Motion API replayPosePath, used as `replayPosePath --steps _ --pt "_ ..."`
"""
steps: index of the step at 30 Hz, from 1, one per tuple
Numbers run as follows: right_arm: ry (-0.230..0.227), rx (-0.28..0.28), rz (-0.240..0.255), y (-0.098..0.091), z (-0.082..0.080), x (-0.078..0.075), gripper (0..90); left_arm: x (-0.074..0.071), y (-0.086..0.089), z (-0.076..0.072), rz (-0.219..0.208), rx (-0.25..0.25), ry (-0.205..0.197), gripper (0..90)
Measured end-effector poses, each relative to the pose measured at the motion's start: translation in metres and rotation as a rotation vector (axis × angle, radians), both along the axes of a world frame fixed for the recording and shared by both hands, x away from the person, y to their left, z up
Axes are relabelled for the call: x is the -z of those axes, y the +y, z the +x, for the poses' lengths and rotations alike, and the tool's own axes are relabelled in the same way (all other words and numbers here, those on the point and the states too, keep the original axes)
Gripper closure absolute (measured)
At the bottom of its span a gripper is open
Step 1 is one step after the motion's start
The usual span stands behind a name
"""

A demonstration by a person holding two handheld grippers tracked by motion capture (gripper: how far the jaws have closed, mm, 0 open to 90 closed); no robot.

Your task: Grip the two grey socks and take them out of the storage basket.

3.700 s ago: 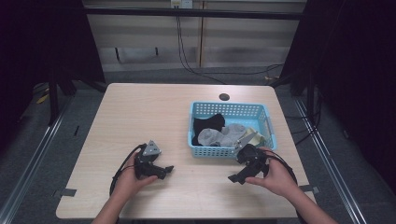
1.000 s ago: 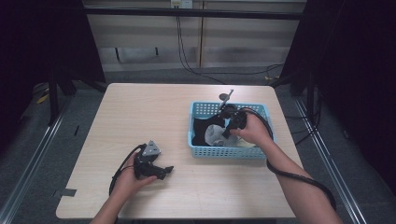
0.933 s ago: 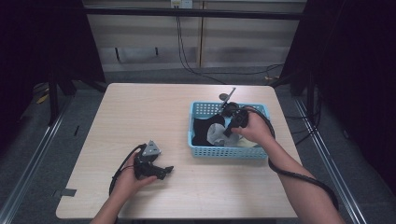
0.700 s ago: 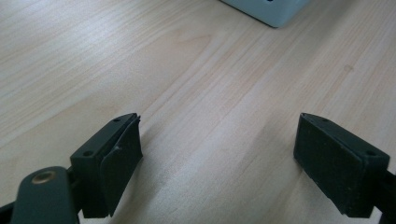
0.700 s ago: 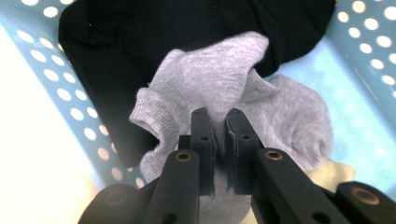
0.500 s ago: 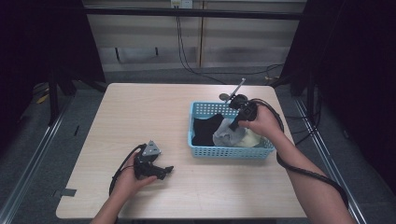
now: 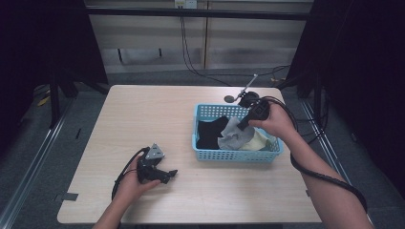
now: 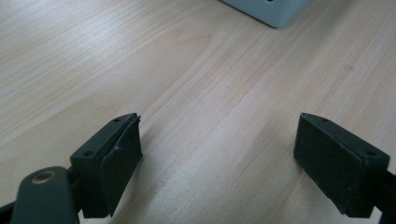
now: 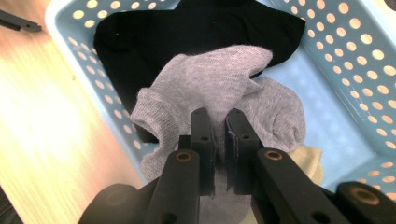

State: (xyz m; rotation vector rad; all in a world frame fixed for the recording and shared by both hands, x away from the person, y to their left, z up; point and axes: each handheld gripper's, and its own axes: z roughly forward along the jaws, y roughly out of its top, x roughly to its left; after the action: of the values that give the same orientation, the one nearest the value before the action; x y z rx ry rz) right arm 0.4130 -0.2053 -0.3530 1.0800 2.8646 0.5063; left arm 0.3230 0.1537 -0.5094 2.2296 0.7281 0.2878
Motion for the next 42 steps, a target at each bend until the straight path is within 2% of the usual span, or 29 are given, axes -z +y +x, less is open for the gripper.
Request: replayPosePath --steps 11,16,21,27,30,35,36,40,42 --pt "-0.015 -0.060 -0.003 0.004 -0.017 -0.013 83.5 0.000 0.000 0.000 0.000 0.000 0.000 14.5" --pt "-0.029 -0.099 0.021 0.007 -0.029 -0.022 83.5 0.000 0.000 0.000 0.000 0.000 0.000 14.5" --pt "-0.038 -0.126 0.025 0.010 -0.037 -0.024 83.4 0.000 0.000 0.000 0.001 0.000 0.000 14.5" --pt "-0.037 -0.186 0.016 0.018 -0.052 -0.024 83.4 0.000 0.000 0.000 -0.003 0.000 0.004 14.5" --pt "-0.040 -0.217 0.022 0.025 -0.063 -0.029 83.4 0.000 0.000 0.000 -0.003 0.000 0.004 14.5" --pt "-0.043 -0.252 0.028 0.031 -0.072 -0.033 83.4 0.000 0.000 0.000 0.001 0.000 0.000 14.5" --pt "-0.047 -0.274 0.032 0.034 -0.076 -0.034 83.4 0.000 0.000 0.000 0.001 0.001 0.000 14.5" --pt "-0.049 -0.302 0.040 0.039 -0.083 -0.034 83.3 0.000 0.000 0.000 0.001 0.000 0.000 14.5" --pt "-0.043 -0.296 0.038 0.040 -0.085 -0.034 83.4 0.000 0.000 0.000 0.001 0.000 0.000 14.5"
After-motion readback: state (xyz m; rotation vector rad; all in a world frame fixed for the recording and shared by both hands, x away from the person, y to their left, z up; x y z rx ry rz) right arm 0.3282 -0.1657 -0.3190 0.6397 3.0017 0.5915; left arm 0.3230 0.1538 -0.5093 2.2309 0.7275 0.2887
